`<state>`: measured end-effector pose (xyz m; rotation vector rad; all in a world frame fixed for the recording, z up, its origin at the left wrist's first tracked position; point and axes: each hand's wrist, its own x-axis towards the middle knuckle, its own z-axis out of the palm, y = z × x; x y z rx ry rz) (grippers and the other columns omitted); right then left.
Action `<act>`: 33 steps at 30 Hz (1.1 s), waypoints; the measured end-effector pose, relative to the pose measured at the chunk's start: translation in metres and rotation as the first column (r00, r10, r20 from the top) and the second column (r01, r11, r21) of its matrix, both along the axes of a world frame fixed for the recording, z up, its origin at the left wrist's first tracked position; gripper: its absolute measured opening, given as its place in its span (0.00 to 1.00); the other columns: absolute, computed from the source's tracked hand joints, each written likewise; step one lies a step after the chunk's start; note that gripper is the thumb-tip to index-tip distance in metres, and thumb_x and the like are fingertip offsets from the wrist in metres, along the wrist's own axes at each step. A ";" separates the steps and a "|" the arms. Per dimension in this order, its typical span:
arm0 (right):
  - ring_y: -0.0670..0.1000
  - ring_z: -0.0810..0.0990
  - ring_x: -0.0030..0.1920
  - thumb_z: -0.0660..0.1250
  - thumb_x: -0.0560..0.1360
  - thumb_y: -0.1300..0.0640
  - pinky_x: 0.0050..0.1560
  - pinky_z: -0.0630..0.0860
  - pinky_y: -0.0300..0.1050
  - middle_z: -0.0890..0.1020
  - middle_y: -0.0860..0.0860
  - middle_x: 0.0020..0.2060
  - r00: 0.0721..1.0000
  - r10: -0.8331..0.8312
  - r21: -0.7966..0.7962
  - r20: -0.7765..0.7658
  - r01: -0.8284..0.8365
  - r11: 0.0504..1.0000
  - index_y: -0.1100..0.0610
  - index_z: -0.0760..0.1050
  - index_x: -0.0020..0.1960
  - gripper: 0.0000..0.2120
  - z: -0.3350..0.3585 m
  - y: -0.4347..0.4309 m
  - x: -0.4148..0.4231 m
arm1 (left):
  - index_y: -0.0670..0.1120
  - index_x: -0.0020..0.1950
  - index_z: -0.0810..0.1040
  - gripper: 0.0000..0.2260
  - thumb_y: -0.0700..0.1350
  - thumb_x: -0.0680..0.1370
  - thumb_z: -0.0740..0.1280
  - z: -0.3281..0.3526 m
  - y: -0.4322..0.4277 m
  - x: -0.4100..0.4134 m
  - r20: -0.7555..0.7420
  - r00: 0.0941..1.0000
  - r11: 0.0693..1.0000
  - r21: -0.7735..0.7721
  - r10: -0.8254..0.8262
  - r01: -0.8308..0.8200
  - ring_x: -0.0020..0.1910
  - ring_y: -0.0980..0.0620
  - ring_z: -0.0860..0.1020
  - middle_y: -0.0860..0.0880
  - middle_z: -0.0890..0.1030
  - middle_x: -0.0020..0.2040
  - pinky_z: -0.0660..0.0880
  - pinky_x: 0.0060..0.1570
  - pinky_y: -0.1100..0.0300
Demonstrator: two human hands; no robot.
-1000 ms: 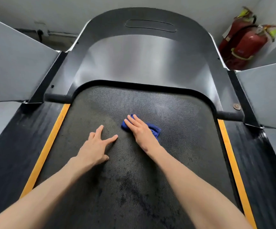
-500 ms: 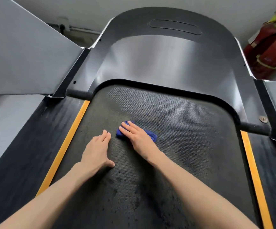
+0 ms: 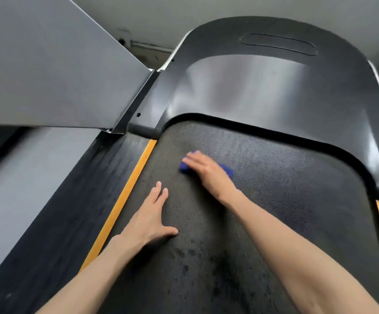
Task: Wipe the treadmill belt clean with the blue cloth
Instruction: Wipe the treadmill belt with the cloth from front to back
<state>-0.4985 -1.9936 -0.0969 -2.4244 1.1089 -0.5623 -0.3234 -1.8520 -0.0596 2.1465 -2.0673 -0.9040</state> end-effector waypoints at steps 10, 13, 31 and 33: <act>0.56 0.59 0.73 0.56 0.74 0.74 0.71 0.49 0.39 0.65 0.57 0.71 0.964 0.217 -0.064 -0.157 -0.229 0.971 0.61 0.66 0.70 0.26 0.007 -0.013 0.043 | 0.60 0.75 0.41 0.49 0.62 0.66 0.72 0.002 -0.006 0.015 0.084 0.995 0.996 0.080 -0.052 0.046 0.76 0.49 0.39 0.50 0.34 0.76 0.57 0.72 0.52; 0.58 0.57 0.74 0.54 0.74 0.74 0.73 0.51 0.42 0.63 0.57 0.72 0.954 -0.272 0.004 -0.128 0.275 0.962 0.61 0.64 0.70 0.26 0.004 -0.046 0.056 | 0.59 0.75 0.39 0.50 0.59 0.67 0.73 0.003 -0.008 0.019 0.048 0.996 0.991 0.108 -0.079 0.074 0.75 0.49 0.38 0.50 0.33 0.76 0.59 0.72 0.53; 0.55 0.53 0.75 0.59 0.70 0.74 0.75 0.49 0.45 0.58 0.55 0.74 0.967 0.139 -0.071 -0.213 -0.157 0.985 0.59 0.57 0.74 0.34 0.008 0.000 0.077 | 0.54 0.76 0.38 0.52 0.55 0.68 0.74 0.004 -0.007 0.016 0.045 0.999 0.990 0.140 -0.011 0.005 0.75 0.49 0.36 0.51 0.33 0.75 0.53 0.74 0.51; 0.53 0.52 0.75 0.58 0.71 0.73 0.75 0.51 0.46 0.56 0.52 0.75 0.937 0.210 -0.076 -0.279 -0.240 0.968 0.56 0.55 0.75 0.35 0.013 -0.009 0.063 | 0.52 0.76 0.38 0.51 0.55 0.69 0.73 0.008 -0.005 0.013 0.081 0.997 0.992 0.130 -0.012 0.002 0.75 0.48 0.36 0.49 0.33 0.76 0.50 0.74 0.51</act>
